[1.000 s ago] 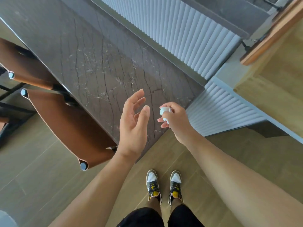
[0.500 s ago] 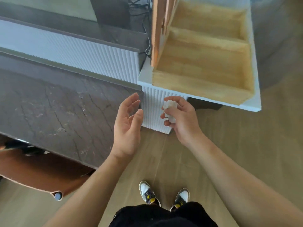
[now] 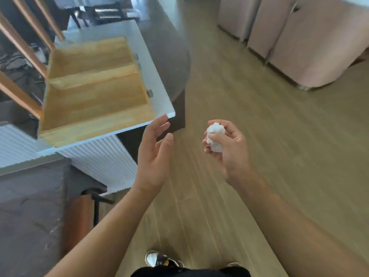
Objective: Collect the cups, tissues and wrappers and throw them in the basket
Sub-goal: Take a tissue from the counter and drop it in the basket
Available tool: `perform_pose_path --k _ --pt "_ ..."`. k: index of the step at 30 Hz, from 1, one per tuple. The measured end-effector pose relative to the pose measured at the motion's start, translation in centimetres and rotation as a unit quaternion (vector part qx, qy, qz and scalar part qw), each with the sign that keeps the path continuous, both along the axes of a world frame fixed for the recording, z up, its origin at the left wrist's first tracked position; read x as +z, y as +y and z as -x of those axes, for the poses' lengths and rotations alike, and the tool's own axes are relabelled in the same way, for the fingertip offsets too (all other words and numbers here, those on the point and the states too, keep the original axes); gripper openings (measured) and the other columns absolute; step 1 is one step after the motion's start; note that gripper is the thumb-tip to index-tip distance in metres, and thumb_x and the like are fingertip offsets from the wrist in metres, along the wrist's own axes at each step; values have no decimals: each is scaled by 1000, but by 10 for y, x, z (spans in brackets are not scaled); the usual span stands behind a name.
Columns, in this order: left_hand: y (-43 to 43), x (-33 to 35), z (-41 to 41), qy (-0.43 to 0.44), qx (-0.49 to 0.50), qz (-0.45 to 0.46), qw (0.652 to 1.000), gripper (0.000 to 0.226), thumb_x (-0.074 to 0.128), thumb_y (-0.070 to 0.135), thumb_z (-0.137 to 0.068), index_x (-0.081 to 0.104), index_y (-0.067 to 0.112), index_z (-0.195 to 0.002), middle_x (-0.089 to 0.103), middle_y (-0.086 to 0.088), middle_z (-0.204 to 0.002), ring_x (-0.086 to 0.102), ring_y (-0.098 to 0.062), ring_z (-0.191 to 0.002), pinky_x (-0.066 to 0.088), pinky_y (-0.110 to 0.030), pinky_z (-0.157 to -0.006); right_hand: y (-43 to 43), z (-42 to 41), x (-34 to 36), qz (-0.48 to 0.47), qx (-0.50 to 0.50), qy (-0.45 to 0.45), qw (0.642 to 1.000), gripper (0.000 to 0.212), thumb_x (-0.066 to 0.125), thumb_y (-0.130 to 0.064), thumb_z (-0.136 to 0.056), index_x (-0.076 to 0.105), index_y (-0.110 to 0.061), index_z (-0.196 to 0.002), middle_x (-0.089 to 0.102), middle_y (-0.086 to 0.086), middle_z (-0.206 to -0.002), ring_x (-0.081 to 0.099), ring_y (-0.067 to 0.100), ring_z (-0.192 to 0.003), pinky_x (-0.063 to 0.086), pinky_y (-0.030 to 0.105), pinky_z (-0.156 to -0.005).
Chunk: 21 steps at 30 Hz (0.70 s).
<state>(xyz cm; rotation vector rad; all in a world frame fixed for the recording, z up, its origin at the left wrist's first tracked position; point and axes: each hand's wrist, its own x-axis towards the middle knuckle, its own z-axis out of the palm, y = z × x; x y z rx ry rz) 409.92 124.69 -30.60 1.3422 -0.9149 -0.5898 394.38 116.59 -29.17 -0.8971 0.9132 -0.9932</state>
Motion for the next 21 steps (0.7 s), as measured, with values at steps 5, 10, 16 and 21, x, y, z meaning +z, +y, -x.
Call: perform_pose_path --k 5,10,16,21 --pt "-52 10 133 -10 -102 21 994 42 52 19 -100 55 14 -141 60 10 -144 59 -16 -137 47 -60 -113 -17 154 12 8 -104 -10 995 27 62 10 -90 71 -13 -100 64 6 -88 60 17 -64 50 29 -58" --pt "-87 14 265 -3 -226 32 974 47 55 37 -99 53 21 -143 57 0 -151 57 -18 -139 45 -59 -115 -15 297 18 11 -219 0 976 26 64 8 -90 72 -16 -97 65 2 -88 61 16 -68 52 30 -64" --pt "-109 19 405 -1 -373 31 927 48 55 40 -98 53 24 -143 56 1 -152 56 -17 -139 45 -59 -115 13 433 18 18 -355 0 935 24 62 9 -91 69 -12 -100 63 4 -87 60 17 -70 51 32 -68" --pt "-122 14 514 4 -487 26 873 47 55 41 -97 53 26 -141 56 2 -151 56 -14 -139 46 -58 -115 45 526 16 13 -488 17 873 28 63 8 -90 71 -18 -90 64 0 -88 57 19 -71 52 36 -71"
